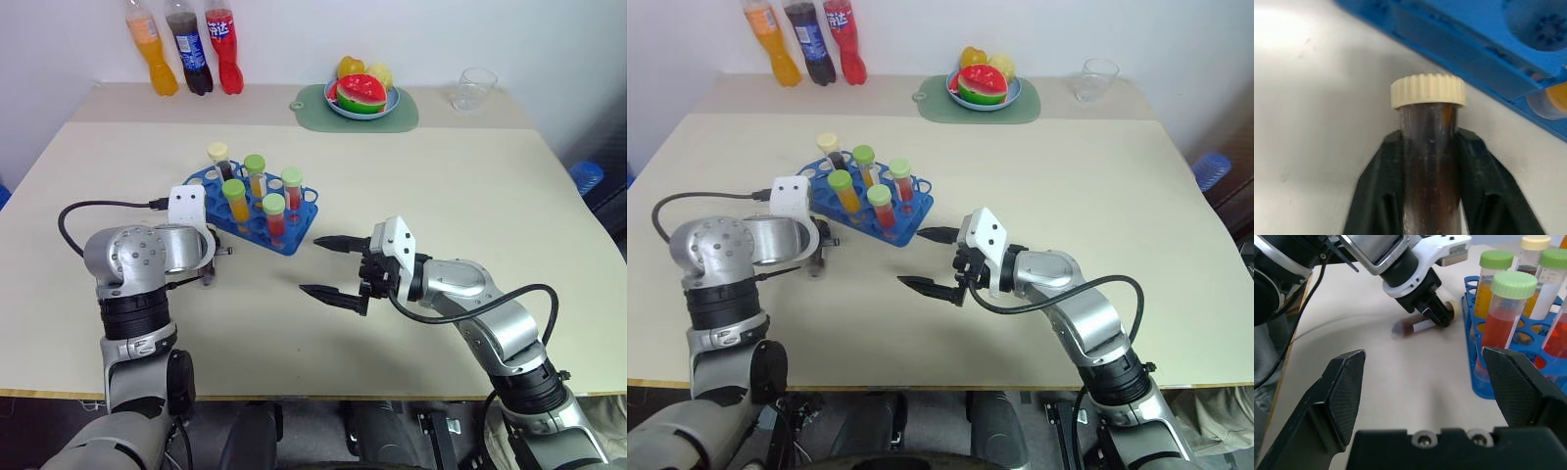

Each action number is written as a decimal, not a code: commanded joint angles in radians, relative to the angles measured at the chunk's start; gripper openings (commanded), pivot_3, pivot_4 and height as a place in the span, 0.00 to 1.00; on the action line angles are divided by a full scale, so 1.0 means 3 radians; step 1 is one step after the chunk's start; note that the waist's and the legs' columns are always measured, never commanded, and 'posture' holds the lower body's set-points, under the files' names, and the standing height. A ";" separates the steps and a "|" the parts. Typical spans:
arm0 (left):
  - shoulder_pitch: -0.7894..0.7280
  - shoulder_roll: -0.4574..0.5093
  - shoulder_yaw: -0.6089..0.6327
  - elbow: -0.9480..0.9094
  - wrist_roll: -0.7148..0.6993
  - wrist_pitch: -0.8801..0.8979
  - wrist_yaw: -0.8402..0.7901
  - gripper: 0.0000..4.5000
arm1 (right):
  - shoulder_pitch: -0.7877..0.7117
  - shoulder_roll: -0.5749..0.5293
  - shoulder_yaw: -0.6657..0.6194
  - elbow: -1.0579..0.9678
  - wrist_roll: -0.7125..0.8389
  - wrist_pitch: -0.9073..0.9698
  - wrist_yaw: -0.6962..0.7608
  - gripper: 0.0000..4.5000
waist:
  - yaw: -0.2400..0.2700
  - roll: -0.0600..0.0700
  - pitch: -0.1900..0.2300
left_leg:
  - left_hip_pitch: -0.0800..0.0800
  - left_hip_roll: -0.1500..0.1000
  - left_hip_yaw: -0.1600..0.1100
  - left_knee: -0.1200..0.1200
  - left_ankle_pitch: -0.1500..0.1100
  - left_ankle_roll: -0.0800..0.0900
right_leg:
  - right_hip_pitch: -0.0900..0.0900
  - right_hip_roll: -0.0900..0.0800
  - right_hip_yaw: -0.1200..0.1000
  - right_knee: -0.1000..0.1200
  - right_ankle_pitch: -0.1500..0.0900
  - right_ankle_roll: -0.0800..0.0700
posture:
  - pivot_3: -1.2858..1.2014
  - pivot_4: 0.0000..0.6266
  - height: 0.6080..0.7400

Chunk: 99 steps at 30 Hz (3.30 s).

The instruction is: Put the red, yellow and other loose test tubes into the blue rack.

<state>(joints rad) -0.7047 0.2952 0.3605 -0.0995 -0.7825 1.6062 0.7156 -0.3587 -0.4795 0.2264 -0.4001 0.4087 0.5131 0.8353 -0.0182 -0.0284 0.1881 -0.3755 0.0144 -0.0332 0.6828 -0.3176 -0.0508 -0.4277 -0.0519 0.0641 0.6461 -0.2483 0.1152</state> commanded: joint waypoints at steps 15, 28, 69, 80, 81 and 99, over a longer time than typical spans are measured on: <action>0.0546 0.0471 -0.0935 -0.0202 0.1934 -0.4721 -0.1621 0.17 | -0.0147 0.0099 0.0009 0.0066 0.0033 -0.0099 0.0103 0.94 | 0.0097 0.0000 0.0000 | -0.0006 -0.0003 0.0014 -0.0005 0.0015 -0.0028 | 0.0011 0.0000 -0.0003 -0.0034 0.0005 -0.0008 | 0.52 0.24 0.95; 0.0466 -0.0005 -0.0834 0.1463 0.2272 -0.6573 -0.2104 0.17 | -0.0046 0.0111 -0.0041 -0.0021 -0.0028 -0.0121 -0.0052 0.94 | 0.0025 0.0000 -0.0001 | -0.0024 0.0000 0.0012 0.0000 -0.0004 0.0007 | 0.0003 0.0002 -0.0007 -0.0045 0.0012 0.0004 | 0.52 0.24 0.95; 0.0484 -0.0309 -0.0606 0.2515 0.2353 -0.7537 -0.2282 0.29 | 0.0046 0.0130 -0.0055 -0.0088 0.0152 -0.0002 -0.0107 0.94 | 0.0010 0.0001 -0.0001 | -0.0020 0.0001 0.0011 0.0000 -0.0004 0.0008 | 0.0004 0.0004 -0.0008 -0.0041 0.0012 0.0005 | 0.52 0.24 0.95; 0.0737 -0.0267 -0.0415 0.1199 0.1879 -0.6918 -0.2344 0.90 | 0.0083 0.0096 -0.0105 -0.0120 0.0177 -0.0046 -0.0128 0.94 | 0.0015 0.0001 -0.0001 | -0.0022 0.0002 0.0009 0.0000 -0.0004 0.0008 | 0.0003 0.0003 -0.0008 -0.0041 0.0012 0.0005 | 0.52 0.24 0.95; 0.0799 -0.0205 -0.0377 0.0878 0.1755 -0.6697 -0.2362 0.90 | 0.0083 0.0076 -0.0130 -0.0119 0.0181 -0.0058 -0.0117 0.94 | 0.0007 0.0001 -0.0001 | -0.0022 0.0002 0.0009 0.0001 -0.0004 0.0008 | 0.0003 0.0003 -0.0008 -0.0041 0.0012 0.0005 | 0.52 0.24 0.95; 0.3440 0.1603 0.0858 -0.1201 0.0478 -0.3990 -0.4110 0.90 | 0.0079 -0.1092 -0.1335 0.0984 0.0194 -0.0176 0.0385 0.94 | 0.0027 0.0014 0.0001 | -0.0011 0.0007 0.0017 -0.0002 -0.0007 0.0013 | 0.0015 0.0006 -0.0007 -0.0045 0.0004 -0.0008 | 0.52 0.24 0.95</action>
<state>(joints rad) 0.3452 0.7791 0.5786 -0.4181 -0.6245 0.4078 -0.5220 -0.3285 -0.7907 -0.1442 -0.1109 0.4730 0.4951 0.9289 -0.0101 -0.0243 0.1883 -0.3782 0.0167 -0.0281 0.6822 -0.3198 -0.0467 -0.4228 -0.0498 0.0621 0.6326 -0.2469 0.1129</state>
